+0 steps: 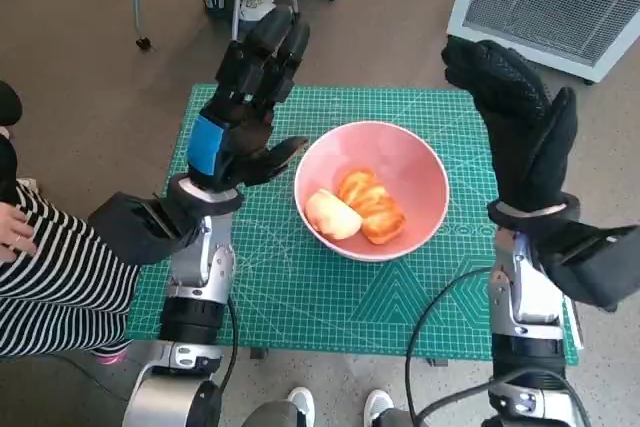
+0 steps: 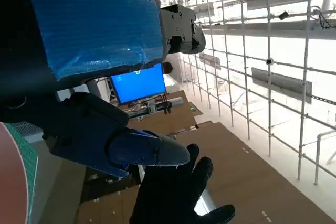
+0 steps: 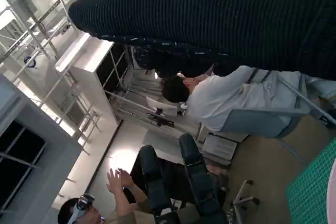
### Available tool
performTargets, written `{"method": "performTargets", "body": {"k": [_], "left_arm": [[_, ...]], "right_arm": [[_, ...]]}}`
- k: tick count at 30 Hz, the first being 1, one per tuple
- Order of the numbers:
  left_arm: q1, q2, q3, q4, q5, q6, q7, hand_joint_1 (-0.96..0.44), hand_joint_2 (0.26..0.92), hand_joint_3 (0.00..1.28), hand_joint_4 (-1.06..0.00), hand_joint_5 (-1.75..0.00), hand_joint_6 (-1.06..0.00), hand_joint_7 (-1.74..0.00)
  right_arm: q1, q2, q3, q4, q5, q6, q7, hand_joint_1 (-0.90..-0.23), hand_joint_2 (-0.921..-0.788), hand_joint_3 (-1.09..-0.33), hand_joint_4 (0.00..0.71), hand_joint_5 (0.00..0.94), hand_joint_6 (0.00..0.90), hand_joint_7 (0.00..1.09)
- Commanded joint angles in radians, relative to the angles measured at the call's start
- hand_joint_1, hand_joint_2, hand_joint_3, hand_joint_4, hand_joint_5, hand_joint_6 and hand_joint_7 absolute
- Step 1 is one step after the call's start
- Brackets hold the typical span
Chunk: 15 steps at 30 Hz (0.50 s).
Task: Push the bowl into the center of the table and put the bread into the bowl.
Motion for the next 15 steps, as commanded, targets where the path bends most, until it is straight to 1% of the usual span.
{"method": "performTargets", "body": {"k": [1,15], "left_arm": [[-0.016,0.000,-0.004,0.002,0.009,-0.011,0.004,-0.53,0.921,0.22,-0.11,-0.01,0.00,-0.41],[-0.009,0.005,-0.009,-0.015,0.012,0.000,0.003,-0.52,0.921,0.23,-0.12,-0.01,0.00,-0.44]], "right_arm": [[0.026,0.004,0.001,-0.002,0.000,0.007,0.007,-0.644,-0.921,-0.687,0.152,0.001,0.084,0.43],[0.032,0.008,-0.001,-0.002,0.005,0.004,0.010,-0.640,-0.921,-0.684,0.154,0.001,0.085,0.43]]}}
